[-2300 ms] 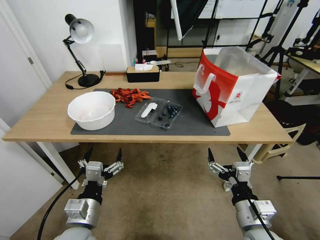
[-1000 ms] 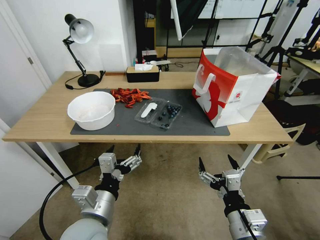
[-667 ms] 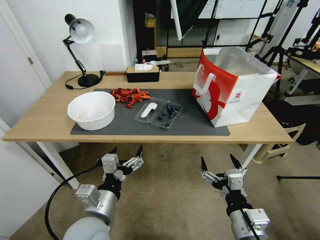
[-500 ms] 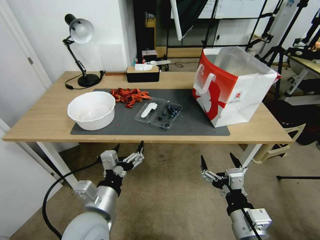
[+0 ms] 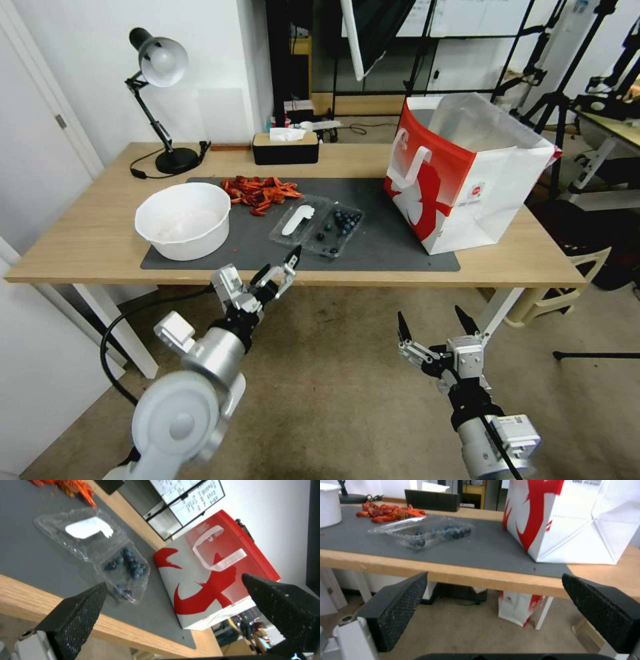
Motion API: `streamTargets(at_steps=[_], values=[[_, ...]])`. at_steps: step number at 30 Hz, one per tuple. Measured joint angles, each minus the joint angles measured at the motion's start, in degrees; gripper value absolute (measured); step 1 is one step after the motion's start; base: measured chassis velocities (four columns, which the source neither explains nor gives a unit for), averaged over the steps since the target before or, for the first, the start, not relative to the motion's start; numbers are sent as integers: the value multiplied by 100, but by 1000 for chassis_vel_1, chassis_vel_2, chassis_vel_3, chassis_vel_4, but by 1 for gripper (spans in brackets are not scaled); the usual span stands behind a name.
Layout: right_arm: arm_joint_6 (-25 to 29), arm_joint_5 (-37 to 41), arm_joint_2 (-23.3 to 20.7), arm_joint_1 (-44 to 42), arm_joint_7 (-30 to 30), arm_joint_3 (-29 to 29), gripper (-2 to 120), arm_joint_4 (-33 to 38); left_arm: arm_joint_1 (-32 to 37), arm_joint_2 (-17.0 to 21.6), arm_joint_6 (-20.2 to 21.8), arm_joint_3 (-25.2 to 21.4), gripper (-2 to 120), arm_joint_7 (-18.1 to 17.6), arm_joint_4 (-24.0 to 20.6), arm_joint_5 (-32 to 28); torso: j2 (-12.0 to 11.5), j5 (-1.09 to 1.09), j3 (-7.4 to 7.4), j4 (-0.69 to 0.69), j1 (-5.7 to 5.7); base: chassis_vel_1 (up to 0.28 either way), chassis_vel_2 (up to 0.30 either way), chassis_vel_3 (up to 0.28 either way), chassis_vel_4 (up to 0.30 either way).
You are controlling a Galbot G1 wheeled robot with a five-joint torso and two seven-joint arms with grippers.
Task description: Close the takeout container lid, then place the container into the takeout bag.
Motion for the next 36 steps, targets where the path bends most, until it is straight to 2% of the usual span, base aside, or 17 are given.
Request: streamTargets(at_steps=[2,5,7,14,23,36], values=[[-26,23,-26,43,-11,-13,100,-91,-238,-43,117,5,100,-220,134,-321,0,1,0,0,0,0,0,0,0],[-29,27,-38,50,-12,-15,100,-130,-359,-55,121,37,100,-290,234,-405,0,0,0,2,0,0,0,0,0],[-24,23,-40,48,6,1,100,-196,-670,-63,126,160,100,-451,499,-563,0,1,0,0,0,0,0,0,0],[-8,-9,24,38,31,44,100,-237,-1363,-124,125,399,100,-788,1019,-800,0,0,0,0,0,0,0,0,0],[19,-74,91,41,37,41,100,-337,-1891,-202,117,607,100,-982,1574,-882,0,0,0,0,0,0,0,0,0],[79,-189,127,27,35,30,100,-435,-2188,-270,258,720,100,-1218,1995,-950,0,0,0,0,0,0,0,0,0]])
